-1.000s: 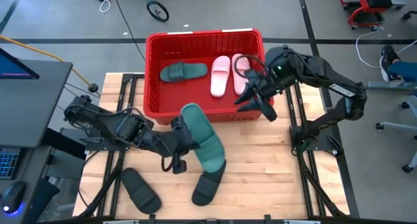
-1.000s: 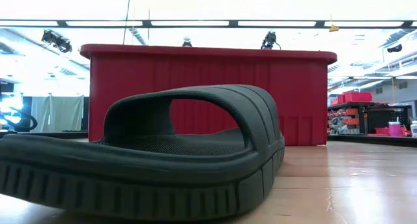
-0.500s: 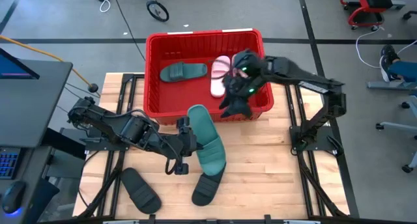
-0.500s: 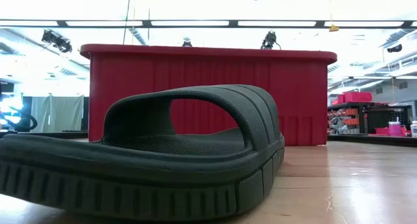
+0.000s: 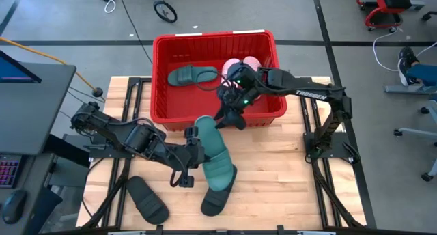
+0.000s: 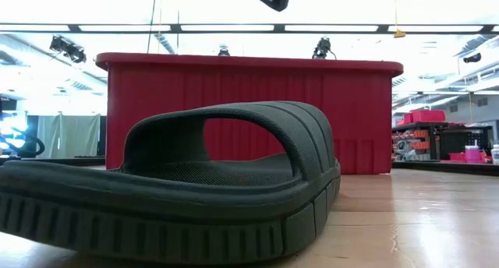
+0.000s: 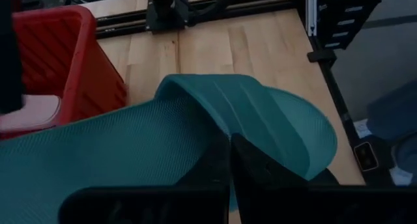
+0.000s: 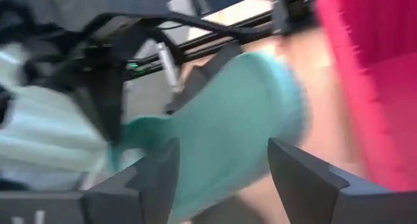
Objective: Pick and place slides into bin
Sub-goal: Put the green slide into the red container
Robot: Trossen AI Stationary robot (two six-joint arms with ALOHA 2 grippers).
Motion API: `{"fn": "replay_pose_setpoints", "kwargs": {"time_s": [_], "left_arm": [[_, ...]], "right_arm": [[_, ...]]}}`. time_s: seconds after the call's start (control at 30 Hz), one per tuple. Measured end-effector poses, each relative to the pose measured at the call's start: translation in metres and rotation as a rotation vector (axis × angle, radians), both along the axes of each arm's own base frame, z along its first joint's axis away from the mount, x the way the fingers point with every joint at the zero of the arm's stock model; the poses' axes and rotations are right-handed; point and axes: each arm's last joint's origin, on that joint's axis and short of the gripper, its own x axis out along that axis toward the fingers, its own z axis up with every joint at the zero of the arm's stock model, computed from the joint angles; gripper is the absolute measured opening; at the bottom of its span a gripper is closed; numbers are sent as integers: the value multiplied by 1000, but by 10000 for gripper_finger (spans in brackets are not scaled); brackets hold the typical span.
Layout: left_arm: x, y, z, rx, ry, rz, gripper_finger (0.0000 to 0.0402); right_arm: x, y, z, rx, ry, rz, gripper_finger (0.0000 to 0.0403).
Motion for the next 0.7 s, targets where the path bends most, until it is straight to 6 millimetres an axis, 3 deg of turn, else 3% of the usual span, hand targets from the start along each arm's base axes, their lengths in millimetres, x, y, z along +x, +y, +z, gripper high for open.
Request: {"fn": "replay_pose_setpoints", "kwargs": {"time_s": [0.17,0.3,0.7], "left_arm": [[-4,-6,-1,-30,11,1,4],[-5,-9,-1,-29,13,-10,4],[-4,-6,-1,-3,11,-12,4]], "right_arm": [[-14,-11,14,-151,-56,-85,231],[-23,-19,23,-174,-78,-136,234],[-16,-16,-3,-24,20,-74,258]]}}
